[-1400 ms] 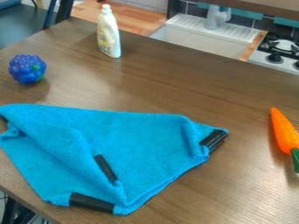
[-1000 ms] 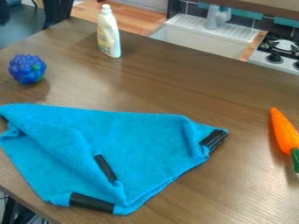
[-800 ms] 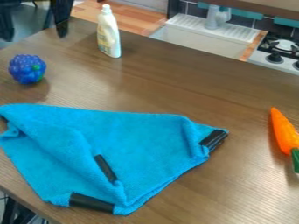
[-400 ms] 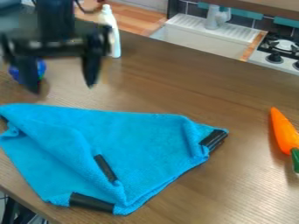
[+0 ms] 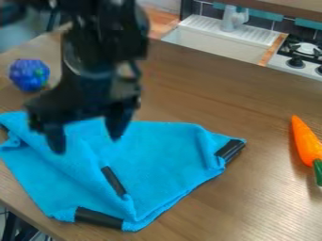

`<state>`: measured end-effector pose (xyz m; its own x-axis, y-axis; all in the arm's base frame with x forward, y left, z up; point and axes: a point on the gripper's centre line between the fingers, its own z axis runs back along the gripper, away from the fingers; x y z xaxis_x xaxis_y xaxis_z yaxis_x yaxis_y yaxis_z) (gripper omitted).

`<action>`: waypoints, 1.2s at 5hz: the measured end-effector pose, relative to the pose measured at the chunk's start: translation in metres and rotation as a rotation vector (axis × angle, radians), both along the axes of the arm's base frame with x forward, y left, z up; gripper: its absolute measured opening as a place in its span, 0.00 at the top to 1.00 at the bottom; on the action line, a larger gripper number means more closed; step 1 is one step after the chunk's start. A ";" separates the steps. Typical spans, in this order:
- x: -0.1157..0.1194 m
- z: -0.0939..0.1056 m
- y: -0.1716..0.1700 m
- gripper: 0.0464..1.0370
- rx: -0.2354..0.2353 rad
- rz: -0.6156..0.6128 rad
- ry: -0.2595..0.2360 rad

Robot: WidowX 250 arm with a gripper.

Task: Unfold the cloth from bottom right to top left

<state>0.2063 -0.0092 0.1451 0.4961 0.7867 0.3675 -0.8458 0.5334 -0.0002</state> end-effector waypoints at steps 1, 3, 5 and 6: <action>-0.004 -0.017 -0.006 0.04 0.021 -0.036 0.025; -0.004 -0.043 -0.014 0.04 0.054 -0.051 0.064; -0.002 -0.054 -0.018 0.04 0.074 -0.048 0.076; -0.001 -0.057 -0.018 0.06 0.074 -0.040 0.076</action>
<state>0.2054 -0.0269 0.0884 0.5553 0.7377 0.3841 -0.8199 0.5629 0.1042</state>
